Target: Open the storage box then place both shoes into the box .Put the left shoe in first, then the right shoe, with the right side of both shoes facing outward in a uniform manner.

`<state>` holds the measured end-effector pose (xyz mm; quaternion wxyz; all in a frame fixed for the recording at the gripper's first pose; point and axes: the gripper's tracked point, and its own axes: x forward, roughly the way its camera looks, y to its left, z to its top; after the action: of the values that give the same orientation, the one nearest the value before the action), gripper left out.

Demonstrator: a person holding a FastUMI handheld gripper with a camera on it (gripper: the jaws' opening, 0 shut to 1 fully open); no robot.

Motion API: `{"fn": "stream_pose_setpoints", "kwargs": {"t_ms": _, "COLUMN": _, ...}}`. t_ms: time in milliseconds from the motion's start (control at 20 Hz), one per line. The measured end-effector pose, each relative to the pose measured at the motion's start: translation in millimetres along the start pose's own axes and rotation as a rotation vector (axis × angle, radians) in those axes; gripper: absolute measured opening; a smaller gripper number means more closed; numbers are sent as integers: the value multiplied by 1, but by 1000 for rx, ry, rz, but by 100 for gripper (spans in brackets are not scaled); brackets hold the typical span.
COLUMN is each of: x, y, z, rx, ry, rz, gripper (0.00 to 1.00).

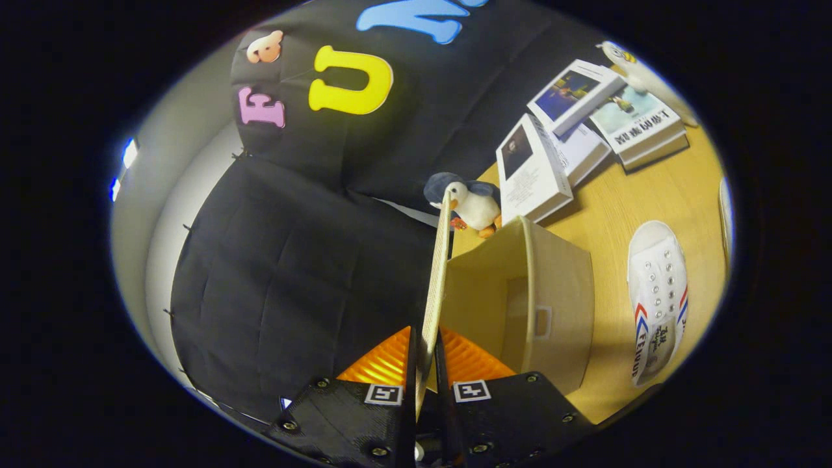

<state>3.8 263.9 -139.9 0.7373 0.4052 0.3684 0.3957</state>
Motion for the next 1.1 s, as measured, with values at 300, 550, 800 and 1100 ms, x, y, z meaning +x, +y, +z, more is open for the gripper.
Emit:
{"fn": "stream_pose_setpoints", "kwargs": {"t_ms": 300, "x": 45, "y": 65, "z": -6, "rx": -113, "ry": 15, "rz": 42, "gripper": 14}}
{"fn": "stream_pose_setpoints", "kwargs": {"t_ms": 550, "x": 97, "y": 109, "z": -27, "rx": -118, "ry": 31, "rz": 75, "gripper": 14}}
{"fn": "stream_pose_setpoints", "kwargs": {"t_ms": 800, "x": 155, "y": 131, "z": -61, "rx": -135, "ry": 90, "rz": 56, "gripper": 14}}
{"fn": "stream_pose_setpoints", "kwargs": {"t_ms": 1100, "x": 204, "y": 133, "z": -100, "rx": -172, "ry": 183, "rz": 7, "gripper": 14}}
